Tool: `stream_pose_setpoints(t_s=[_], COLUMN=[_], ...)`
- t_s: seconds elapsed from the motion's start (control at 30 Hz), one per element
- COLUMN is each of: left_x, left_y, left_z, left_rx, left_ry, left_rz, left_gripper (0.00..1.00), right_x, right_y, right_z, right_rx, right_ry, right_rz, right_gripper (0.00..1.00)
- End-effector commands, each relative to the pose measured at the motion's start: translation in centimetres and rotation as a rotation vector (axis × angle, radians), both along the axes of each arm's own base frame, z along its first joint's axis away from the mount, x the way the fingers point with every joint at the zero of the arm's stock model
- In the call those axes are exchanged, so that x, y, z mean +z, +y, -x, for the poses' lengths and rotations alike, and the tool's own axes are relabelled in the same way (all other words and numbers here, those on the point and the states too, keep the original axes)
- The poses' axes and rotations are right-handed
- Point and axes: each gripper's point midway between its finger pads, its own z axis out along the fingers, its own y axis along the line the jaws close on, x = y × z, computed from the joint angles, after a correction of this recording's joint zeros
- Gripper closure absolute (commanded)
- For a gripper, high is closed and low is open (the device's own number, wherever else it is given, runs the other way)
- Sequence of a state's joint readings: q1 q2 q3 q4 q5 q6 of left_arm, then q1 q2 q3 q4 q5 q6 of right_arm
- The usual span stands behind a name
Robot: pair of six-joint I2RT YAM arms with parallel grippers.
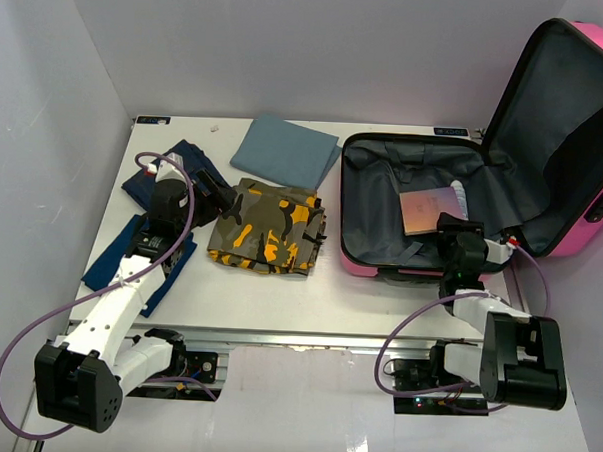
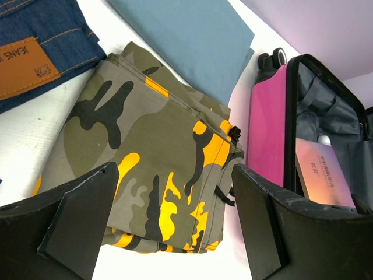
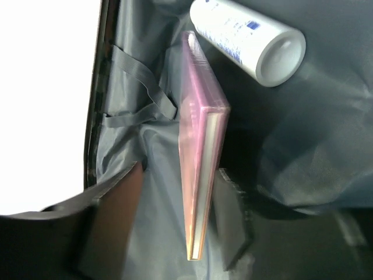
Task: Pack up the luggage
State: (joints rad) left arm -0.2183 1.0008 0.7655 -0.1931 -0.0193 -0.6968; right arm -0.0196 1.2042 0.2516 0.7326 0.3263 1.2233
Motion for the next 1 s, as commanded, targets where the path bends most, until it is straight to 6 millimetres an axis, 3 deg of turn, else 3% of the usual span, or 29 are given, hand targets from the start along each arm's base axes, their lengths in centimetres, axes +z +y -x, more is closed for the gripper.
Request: stream_pose_setpoints(t_s=[0.0, 0.1, 0.37, 0.5, 0.67, 0.73, 0.8, 0.83, 0.97], left_x=[1.5, 1.6, 0.6, -0.4, -2.0, -2.8, -3.3, -3.4, -3.6], left_y=[0.0, -0.2, -0.3, -0.5, -0.2, 0.0, 0.0, 0.0, 0.1], left_z=[-0.2, -0.4, -0.3, 0.2, 1.1, 1.3, 1.4, 1.4, 1.2], left_rx=[0.011, 0.002, -0.013, -0.022, -0.022, -0.015, -0.014, -0.012, -0.005], left_ry=[-0.068, -0.064, -0.044, -0.011, 0.018, 0.038, 0.046, 0.046, 0.023], left_rz=[0.017, 0.022, -0.001, 0.009, -0.002, -0.012, -0.011, -0.012, -0.013], left_gripper=[0.1, 0.1, 0.1, 0.1, 0.1, 0.1, 0.1, 0.1, 0.11], right_x=[3.8, 4.2, 8.2, 8.1, 9.6, 8.0, 7.7, 5.4, 1.7], right_y=[-1.0, -1.7, -2.8, -3.2, -1.5, -0.4, 0.0, 0.2, 0.5], right_z=[-0.3, 0.3, 1.5, 1.7, -0.1, -2.1, -3.9, -4.8, -7.7], right_rx=[-0.036, -0.055, -0.065, -0.055, 0.094, 0.199, 0.266, 0.31, 0.462], right_ry=[-0.065, 0.002, 0.002, 0.105, 0.092, 0.156, 0.214, 0.283, 0.414], right_rz=[0.039, 0.089, 0.219, 0.253, 0.339, 0.363, 0.4, 0.396, 0.431], right_gripper=[0.37, 0.34, 0.34, 0.34, 0.41, 0.5, 0.6, 0.6, 0.61])
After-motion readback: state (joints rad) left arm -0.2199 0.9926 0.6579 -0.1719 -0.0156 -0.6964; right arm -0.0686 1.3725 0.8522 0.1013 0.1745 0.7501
